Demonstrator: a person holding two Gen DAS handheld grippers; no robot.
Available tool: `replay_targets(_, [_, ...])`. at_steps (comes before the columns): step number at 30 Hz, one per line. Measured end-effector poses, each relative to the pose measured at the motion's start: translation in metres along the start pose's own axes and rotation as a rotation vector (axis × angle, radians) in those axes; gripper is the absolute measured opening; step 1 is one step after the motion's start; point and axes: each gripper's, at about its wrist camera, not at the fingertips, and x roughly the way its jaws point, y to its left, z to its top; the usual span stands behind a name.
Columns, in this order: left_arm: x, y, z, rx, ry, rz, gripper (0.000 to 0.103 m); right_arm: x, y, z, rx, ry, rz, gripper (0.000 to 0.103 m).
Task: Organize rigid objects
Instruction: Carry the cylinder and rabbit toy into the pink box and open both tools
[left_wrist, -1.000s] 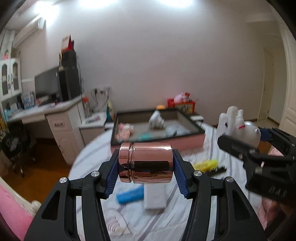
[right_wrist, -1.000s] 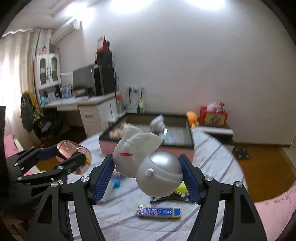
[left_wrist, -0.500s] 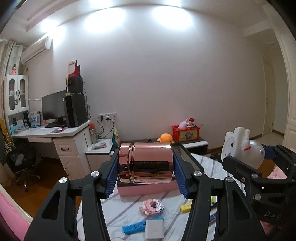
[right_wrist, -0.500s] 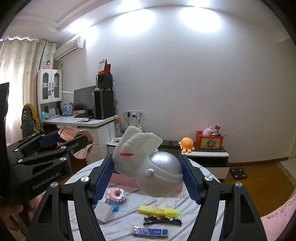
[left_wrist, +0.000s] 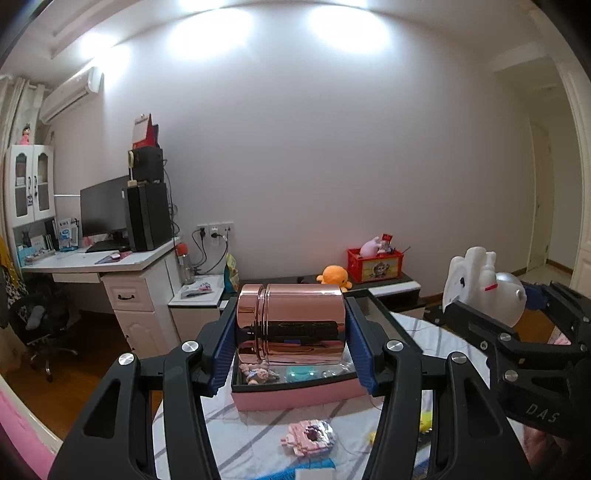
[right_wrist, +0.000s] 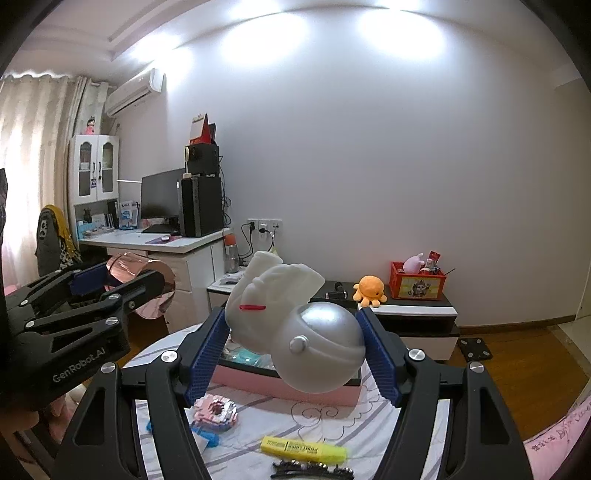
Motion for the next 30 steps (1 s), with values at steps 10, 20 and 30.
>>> replay_targets(10, [0.128,0.022,-0.007,-0.025,0.227,-0.076,0.055,0.099,-0.024,-0.003,0.001,0.152,0.011,0.072])
replay_targets(20, [0.221,0.01,-0.048,-0.011,0.439,-0.119,0.055,0.189,-0.039,-0.046,-0.007,0.39,-0.015,0.072])
replay_targets(30, [0.222,0.012,-0.044,-0.02,0.398,-0.097,0.094,0.197,-0.056,-0.039,0.026,0.393,-0.046,0.075])
